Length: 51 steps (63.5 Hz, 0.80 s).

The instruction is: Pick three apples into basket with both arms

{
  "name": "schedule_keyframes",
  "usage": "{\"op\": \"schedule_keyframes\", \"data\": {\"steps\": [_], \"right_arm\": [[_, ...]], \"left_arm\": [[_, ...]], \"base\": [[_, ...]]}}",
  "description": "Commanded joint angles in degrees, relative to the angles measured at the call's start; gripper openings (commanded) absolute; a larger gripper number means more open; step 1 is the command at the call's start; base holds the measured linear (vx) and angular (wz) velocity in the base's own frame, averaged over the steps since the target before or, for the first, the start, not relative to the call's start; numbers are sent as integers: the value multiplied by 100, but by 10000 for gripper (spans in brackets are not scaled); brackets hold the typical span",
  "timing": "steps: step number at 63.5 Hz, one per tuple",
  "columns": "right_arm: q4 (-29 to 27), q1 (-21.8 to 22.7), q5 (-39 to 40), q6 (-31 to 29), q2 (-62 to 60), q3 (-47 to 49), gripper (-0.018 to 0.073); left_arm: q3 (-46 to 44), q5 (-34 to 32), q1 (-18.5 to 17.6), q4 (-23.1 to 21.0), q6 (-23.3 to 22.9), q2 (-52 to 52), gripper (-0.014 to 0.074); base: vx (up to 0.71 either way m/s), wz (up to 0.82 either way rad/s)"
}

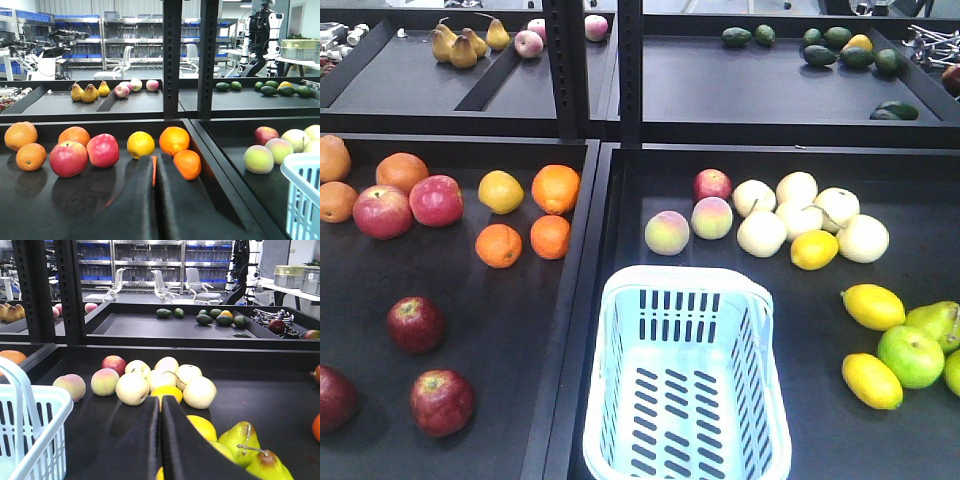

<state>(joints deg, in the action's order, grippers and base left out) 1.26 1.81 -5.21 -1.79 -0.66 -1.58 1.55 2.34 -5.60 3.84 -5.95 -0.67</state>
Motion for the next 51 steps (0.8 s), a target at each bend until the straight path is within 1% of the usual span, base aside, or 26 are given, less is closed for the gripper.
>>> {"op": "schedule_keyframes", "data": {"steps": [1, 51], "right_arm": [[44, 38, 444, 8, -79, -80, -9], [44, 38, 439, 8, -79, -80, -9]], "left_arm": [[13, -432, -3, -7, -45, -80, -6], [13, -432, -3, -7, -45, -80, -6]], "base": [[7, 3], [6, -2]]}}
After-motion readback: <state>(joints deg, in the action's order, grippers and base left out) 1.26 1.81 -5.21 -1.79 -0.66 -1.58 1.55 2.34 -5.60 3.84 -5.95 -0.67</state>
